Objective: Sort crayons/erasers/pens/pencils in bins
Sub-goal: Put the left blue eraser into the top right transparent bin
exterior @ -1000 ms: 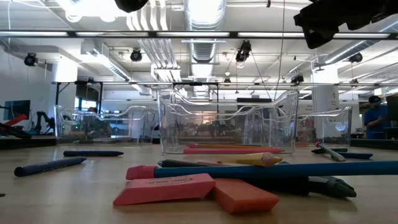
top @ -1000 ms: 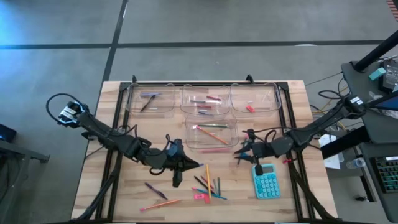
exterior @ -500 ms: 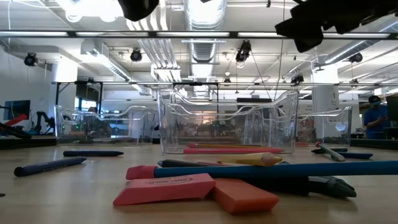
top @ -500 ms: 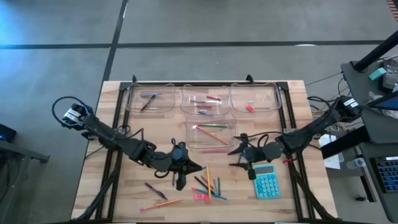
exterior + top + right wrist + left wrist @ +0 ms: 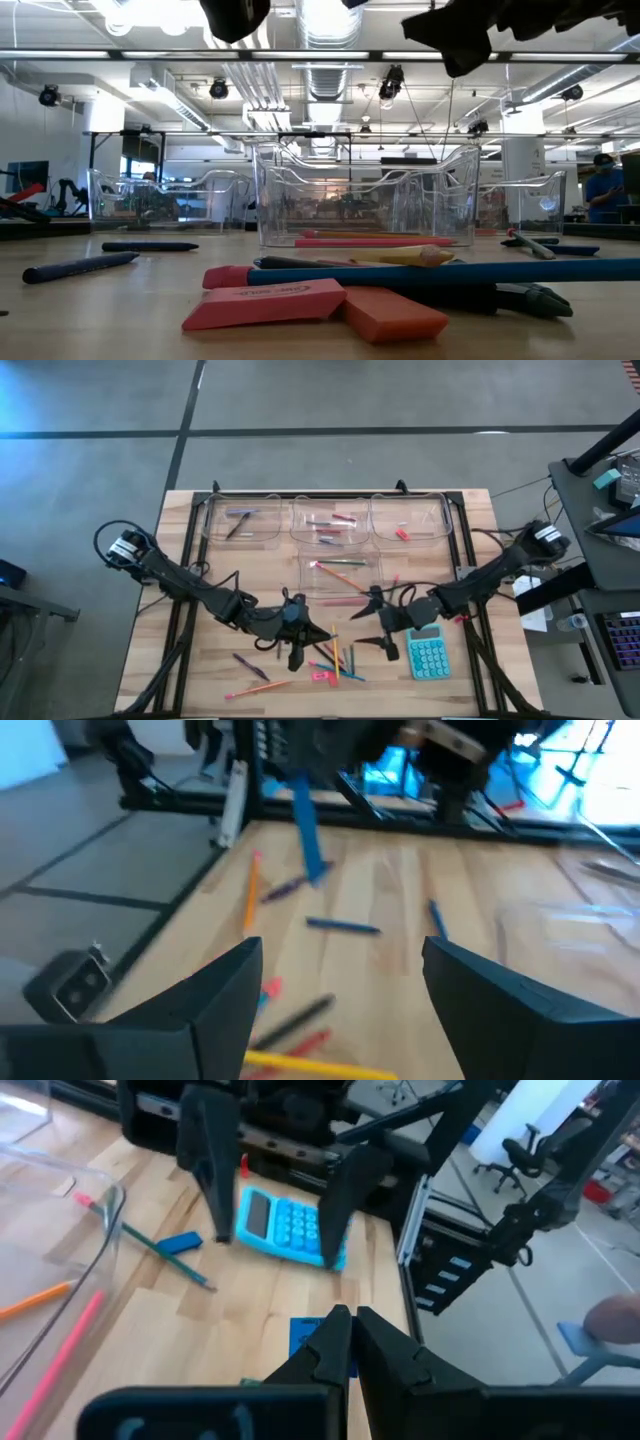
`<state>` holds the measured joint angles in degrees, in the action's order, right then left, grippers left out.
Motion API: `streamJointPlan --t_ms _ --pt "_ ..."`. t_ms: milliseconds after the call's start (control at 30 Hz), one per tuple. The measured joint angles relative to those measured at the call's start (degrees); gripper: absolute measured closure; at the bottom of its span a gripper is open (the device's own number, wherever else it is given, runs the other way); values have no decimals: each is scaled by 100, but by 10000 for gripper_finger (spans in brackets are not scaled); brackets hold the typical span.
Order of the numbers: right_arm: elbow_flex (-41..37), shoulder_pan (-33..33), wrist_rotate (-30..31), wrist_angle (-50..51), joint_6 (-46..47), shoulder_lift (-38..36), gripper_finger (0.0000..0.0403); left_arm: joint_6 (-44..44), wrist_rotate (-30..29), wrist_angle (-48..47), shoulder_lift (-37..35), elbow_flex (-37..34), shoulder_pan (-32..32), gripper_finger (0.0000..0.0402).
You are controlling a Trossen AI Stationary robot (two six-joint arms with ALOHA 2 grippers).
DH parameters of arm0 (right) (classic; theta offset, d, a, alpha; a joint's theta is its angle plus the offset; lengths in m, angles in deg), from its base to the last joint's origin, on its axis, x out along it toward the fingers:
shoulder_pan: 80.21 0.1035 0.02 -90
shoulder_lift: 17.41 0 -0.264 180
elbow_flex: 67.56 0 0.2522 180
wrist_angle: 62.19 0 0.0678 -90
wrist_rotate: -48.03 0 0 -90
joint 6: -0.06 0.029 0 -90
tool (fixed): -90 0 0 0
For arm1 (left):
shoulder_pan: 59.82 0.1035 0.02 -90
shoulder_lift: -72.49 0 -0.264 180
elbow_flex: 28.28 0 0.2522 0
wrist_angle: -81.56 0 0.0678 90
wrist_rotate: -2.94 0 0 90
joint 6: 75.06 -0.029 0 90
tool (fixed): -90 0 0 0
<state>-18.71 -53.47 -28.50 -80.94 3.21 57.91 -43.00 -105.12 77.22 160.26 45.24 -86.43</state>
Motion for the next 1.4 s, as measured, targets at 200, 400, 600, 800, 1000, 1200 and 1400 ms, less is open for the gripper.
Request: streamJointPlan --t_ms 200,400,600,800,1000,1200,1400 --pt "260 -15 -15 -359 3 450 144 -119 -4 140 33 -16 0 402" --pt "656 -15 -47 -639 -21 958 145 -289 -11 294 33 -10 17 402" --pt "778 -26 -334 -682 -17 1109 160 -291 -17 297 33 -36 17 402" --pt "773 -91 -309 -775 77 1099 185 -300 -19 313 33 -54 20 402" --pt "771 -230 -295 -978 242 1107 232 -400 -37 368 46 -54 39 402" --pt "756 -249 -301 -937 218 1114 314 -402 -48 373 48 -65 39 402" --pt "745 -240 -323 -911 65 1114 384 -405 -113 370 48 -75 39 401"
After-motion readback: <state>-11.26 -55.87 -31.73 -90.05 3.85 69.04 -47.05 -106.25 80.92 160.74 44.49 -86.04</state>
